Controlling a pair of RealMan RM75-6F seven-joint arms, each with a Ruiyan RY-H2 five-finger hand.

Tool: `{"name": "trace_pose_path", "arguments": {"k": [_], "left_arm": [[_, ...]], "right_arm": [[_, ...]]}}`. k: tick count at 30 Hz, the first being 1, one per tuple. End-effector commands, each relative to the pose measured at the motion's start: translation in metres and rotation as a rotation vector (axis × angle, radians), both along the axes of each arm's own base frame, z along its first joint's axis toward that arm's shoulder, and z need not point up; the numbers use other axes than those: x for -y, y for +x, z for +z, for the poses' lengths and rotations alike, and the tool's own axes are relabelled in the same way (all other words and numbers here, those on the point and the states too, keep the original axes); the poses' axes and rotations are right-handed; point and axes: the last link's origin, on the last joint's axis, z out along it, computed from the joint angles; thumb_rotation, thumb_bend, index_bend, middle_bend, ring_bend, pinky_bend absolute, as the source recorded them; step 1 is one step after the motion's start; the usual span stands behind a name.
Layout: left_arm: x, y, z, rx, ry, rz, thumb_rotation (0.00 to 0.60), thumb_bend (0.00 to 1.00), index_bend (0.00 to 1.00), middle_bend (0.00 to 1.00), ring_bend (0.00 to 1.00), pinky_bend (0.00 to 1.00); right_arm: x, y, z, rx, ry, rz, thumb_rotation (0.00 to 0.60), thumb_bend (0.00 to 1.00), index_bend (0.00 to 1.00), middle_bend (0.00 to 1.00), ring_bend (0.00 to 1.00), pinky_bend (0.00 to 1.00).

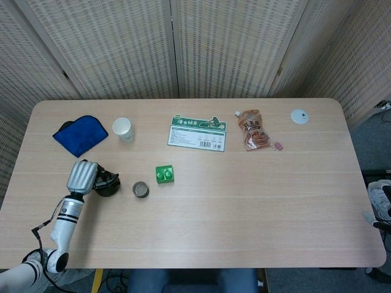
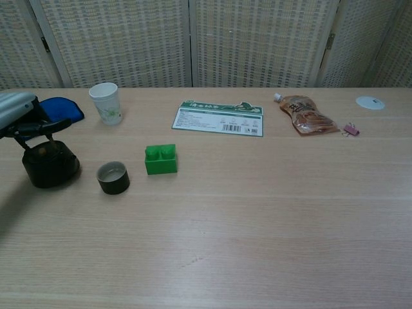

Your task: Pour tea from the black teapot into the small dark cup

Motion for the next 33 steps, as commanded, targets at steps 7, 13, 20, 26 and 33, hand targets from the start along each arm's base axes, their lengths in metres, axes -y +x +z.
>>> {"name": "trace_pose_path", "arguments": {"k": [7, 13, 20, 26, 33], "left_arm": [[0.003, -0.004, -0.006, -0.022, -0.021, 0.012, 0.085, 0.2, 0.98, 1.0, 0.88, 0.48], [0.005, -0.005, -0.007, -0.024, -0.028, 0.02, 0.07, 0.19, 0.89, 0.93, 0.8, 0.47], [0.008, -0.002, -0.005, -0.012, -0.023, 0.011, 0.0, 0.16, 0.7, 0.74, 0.61, 0.45], [0.01, 0.0, -0.004, 0.016, -0.046, 0.024, 0.0, 0.12, 0.58, 0.56, 0.44, 0.35], [0.012, 0.005, 0.006, 0.066, -0.023, 0.04, 0.0, 0.11, 0.42, 0.32, 0.25, 0.13]], "right_arm": [[0.0, -0.001, 0.0, 0.0, 0.0, -0.003, 0.6, 0.07, 0.34, 0.3, 0.24, 0.26], [0.0, -0.001, 0.0, -0.001, 0.0, -0.004, 0.6, 0.07, 0.34, 0.3, 0.24, 0.26], [0.0, 0.0, 0.0, -0.002, 0.0, -0.002, 0.6, 0.07, 0.34, 0.3, 0.24, 0.26], [0.0, 0.001, 0.0, -0.002, -0.002, 0.001, 0.6, 0.07, 0.34, 0.3, 0.24, 0.26], [-0.001, 0.002, 0.002, -0.006, -0.003, 0.003, 0.6, 0.07, 0.34, 0.3, 0.24, 0.26]]}}
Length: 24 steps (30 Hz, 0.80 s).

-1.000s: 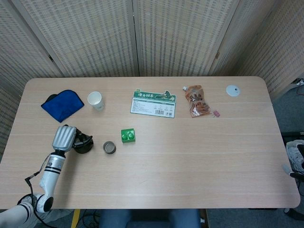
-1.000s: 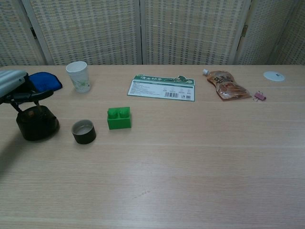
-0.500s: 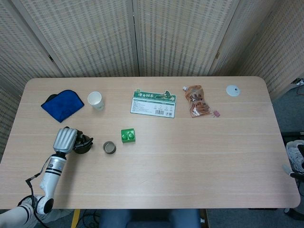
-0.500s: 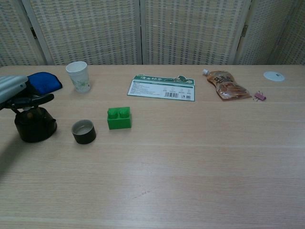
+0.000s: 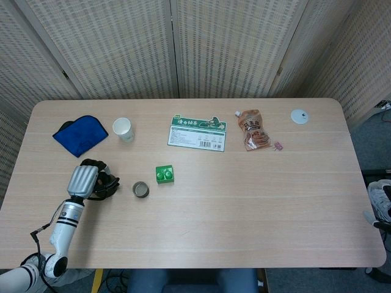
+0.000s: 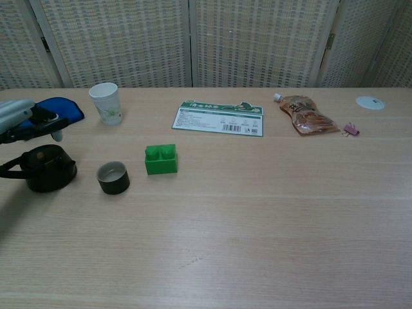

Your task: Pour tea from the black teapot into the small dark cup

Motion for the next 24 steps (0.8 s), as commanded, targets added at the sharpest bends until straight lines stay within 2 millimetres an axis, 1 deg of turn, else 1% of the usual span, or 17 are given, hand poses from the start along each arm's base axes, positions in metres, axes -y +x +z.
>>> {"name": "trace_pose_path", "arguments": {"k": [1, 3, 6, 8, 10, 12, 15, 17, 18, 20, 21, 22, 24], "left_arm": [[0.001, 0.003, 0.009, 0.033, 0.033, 0.009, 0.0, 0.11, 0.42, 0.32, 0.25, 0.13], [0.004, 0.005, 0.015, 0.065, 0.052, 0.017, 0.0, 0.11, 0.42, 0.32, 0.25, 0.13], [0.013, 0.007, 0.024, 0.099, 0.08, 0.032, 0.001, 0.11, 0.43, 0.32, 0.25, 0.13], [0.02, 0.007, 0.03, 0.091, 0.094, 0.034, 0.031, 0.11, 0.43, 0.32, 0.26, 0.13], [0.03, 0.008, 0.036, 0.079, 0.109, 0.038, 0.096, 0.11, 0.43, 0.32, 0.26, 0.13], [0.04, 0.009, 0.042, 0.065, 0.132, 0.037, 0.117, 0.11, 0.43, 0.32, 0.26, 0.13], [0.054, 0.008, 0.048, 0.054, 0.153, 0.05, 0.129, 0.11, 0.43, 0.32, 0.26, 0.13], [0.065, 0.006, 0.052, 0.052, 0.151, 0.071, 0.149, 0.11, 0.43, 0.32, 0.26, 0.13], [0.069, 0.006, 0.054, 0.049, 0.15, 0.081, 0.162, 0.11, 0.43, 0.32, 0.26, 0.13], [0.078, 0.006, 0.058, 0.041, 0.15, 0.093, 0.214, 0.12, 0.43, 0.32, 0.26, 0.13], [0.084, 0.005, 0.061, 0.036, 0.154, 0.099, 0.231, 0.13, 0.43, 0.32, 0.26, 0.13], [0.088, 0.005, 0.063, 0.034, 0.155, 0.103, 0.241, 0.14, 0.43, 0.32, 0.26, 0.13], [0.098, 0.006, 0.067, 0.034, 0.156, 0.112, 0.24, 0.14, 0.43, 0.32, 0.26, 0.13]], "right_arm": [[0.0, 0.0, 0.0, -0.002, 0.003, 0.001, 0.6, 0.07, 0.34, 0.3, 0.24, 0.26], [0.0, 0.001, 0.0, -0.002, 0.011, 0.003, 0.6, 0.07, 0.34, 0.3, 0.24, 0.26], [0.0, 0.002, -0.004, 0.015, 0.048, 0.01, 0.6, 0.07, 0.34, 0.3, 0.24, 0.26], [0.001, 0.003, -0.006, 0.024, 0.069, 0.02, 0.6, 0.07, 0.34, 0.3, 0.24, 0.26], [0.002, 0.004, -0.008, 0.027, 0.085, 0.037, 0.6, 0.07, 0.34, 0.3, 0.24, 0.26], [0.003, 0.006, -0.01, 0.029, 0.096, 0.05, 0.6, 0.07, 0.34, 0.3, 0.24, 0.26], [0.005, 0.008, -0.016, 0.037, 0.115, 0.067, 0.6, 0.09, 0.34, 0.3, 0.24, 0.26], [0.006, 0.009, -0.02, 0.047, 0.13, 0.077, 0.6, 0.1, 0.34, 0.3, 0.24, 0.26], [0.006, 0.009, -0.022, 0.049, 0.133, 0.082, 0.6, 0.11, 0.34, 0.3, 0.24, 0.26], [0.007, 0.011, -0.024, 0.052, 0.137, 0.095, 0.6, 0.12, 0.34, 0.3, 0.24, 0.26], [0.007, 0.011, -0.026, 0.055, 0.14, 0.103, 0.6, 0.13, 0.34, 0.31, 0.24, 0.26], [0.008, 0.012, -0.027, 0.057, 0.141, 0.108, 0.6, 0.14, 0.34, 0.31, 0.24, 0.26], [0.008, 0.013, -0.03, 0.059, 0.146, 0.118, 0.6, 0.15, 0.34, 0.31, 0.24, 0.26]]}}
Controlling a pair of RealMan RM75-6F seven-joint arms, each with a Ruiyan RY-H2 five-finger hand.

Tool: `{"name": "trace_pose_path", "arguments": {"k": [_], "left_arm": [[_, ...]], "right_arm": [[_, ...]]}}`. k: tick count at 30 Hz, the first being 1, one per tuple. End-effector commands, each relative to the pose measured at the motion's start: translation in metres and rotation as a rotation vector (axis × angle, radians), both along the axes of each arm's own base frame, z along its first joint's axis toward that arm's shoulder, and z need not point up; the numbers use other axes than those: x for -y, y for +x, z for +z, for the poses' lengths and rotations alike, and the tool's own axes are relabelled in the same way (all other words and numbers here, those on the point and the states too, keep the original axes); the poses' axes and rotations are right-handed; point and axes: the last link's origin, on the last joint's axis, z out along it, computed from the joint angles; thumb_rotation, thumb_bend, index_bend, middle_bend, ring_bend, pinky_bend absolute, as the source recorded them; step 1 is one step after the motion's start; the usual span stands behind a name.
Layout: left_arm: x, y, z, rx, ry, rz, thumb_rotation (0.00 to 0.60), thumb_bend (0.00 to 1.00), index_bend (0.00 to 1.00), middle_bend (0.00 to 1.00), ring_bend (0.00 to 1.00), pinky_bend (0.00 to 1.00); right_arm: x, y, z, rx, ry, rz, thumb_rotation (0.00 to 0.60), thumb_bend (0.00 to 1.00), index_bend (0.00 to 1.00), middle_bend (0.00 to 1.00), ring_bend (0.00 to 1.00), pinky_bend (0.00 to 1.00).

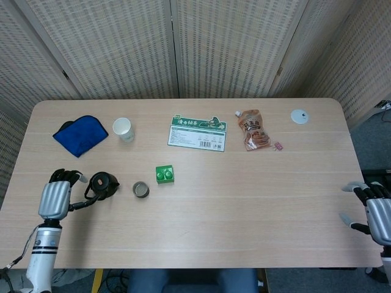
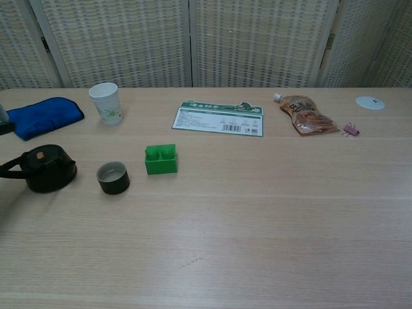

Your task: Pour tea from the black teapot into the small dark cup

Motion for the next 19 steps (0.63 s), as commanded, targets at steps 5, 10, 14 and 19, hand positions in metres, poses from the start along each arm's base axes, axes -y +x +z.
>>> {"name": "trace_pose_path", "arguments": {"k": [5, 10, 14, 19], "left_arm": [[0.035, -0.001, 0.017, -0.021, 0.019, 0.027, 0.248, 0.16, 0.43, 0.32, 0.26, 0.13], [0.051, 0.0, 0.02, -0.042, 0.034, 0.007, 0.254, 0.16, 0.44, 0.33, 0.26, 0.13], [0.06, 0.003, 0.021, -0.047, 0.03, 0.003, 0.254, 0.16, 0.44, 0.33, 0.26, 0.13], [0.068, 0.002, 0.021, -0.051, 0.027, 0.012, 0.26, 0.16, 0.44, 0.33, 0.26, 0.13]], "right_arm": [[0.002, 0.003, -0.009, 0.012, 0.023, 0.022, 0.6, 0.16, 0.34, 0.32, 0.24, 0.26], [0.004, 0.006, -0.015, 0.025, 0.038, 0.037, 0.6, 0.16, 0.34, 0.33, 0.24, 0.26], [0.004, 0.007, -0.017, 0.026, 0.042, 0.048, 0.6, 0.16, 0.34, 0.33, 0.24, 0.26], [0.005, 0.009, -0.018, 0.024, 0.04, 0.054, 0.6, 0.16, 0.34, 0.33, 0.24, 0.26]]}}
